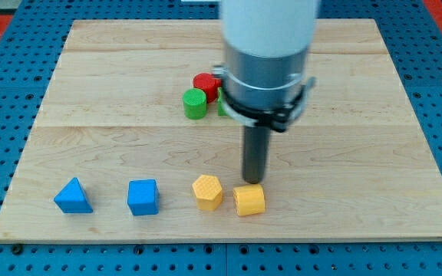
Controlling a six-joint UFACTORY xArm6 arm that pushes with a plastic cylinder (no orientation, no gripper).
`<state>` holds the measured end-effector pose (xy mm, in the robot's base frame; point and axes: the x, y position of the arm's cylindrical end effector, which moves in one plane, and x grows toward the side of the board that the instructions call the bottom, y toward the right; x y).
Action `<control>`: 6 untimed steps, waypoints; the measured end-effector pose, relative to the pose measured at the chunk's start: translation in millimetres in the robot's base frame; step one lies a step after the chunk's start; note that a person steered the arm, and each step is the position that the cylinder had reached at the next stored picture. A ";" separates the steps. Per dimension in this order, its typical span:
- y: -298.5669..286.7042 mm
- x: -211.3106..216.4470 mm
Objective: Move yellow heart towards right side of the board
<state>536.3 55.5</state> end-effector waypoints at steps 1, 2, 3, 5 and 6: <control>29.1 -32.9; 33.2 26.1; 22.1 78.1; -62.8 44.5; -23.2 27.5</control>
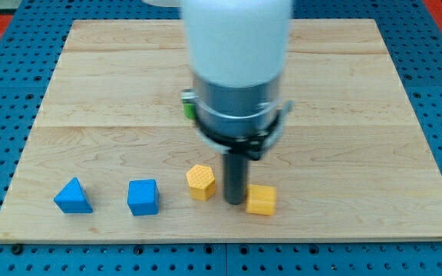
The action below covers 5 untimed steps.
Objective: Move yellow heart towards right side of the board
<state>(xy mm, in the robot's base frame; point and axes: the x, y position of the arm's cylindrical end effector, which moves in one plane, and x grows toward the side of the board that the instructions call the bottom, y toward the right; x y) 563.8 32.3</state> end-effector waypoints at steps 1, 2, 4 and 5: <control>50.5 9.2; 21.4 -42.8; -77.8 -79.4; -77.5 -34.5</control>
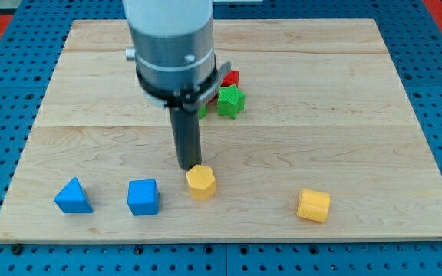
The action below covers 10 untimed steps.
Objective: Move yellow heart towards right side of the board
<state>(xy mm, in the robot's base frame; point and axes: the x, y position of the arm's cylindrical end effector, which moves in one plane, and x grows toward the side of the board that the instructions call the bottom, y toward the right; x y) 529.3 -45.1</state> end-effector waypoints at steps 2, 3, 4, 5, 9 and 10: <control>27.7 -9.1; 90.5 20.5; 88.4 77.6; 87.5 88.8; -11.1 86.5; -29.1 82.5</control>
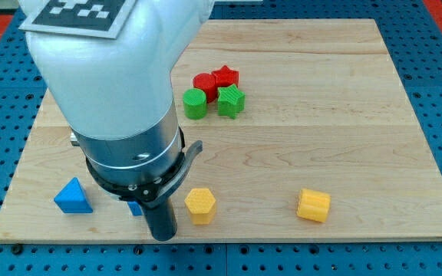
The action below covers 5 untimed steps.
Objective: Move yellow heart towards right side of the board
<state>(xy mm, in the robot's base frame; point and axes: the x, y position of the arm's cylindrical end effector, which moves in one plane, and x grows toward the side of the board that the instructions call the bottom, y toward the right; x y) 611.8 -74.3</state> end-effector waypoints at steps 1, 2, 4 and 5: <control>31.4 -2.2; 67.6 -10.3; 174.6 5.8; 237.6 -4.0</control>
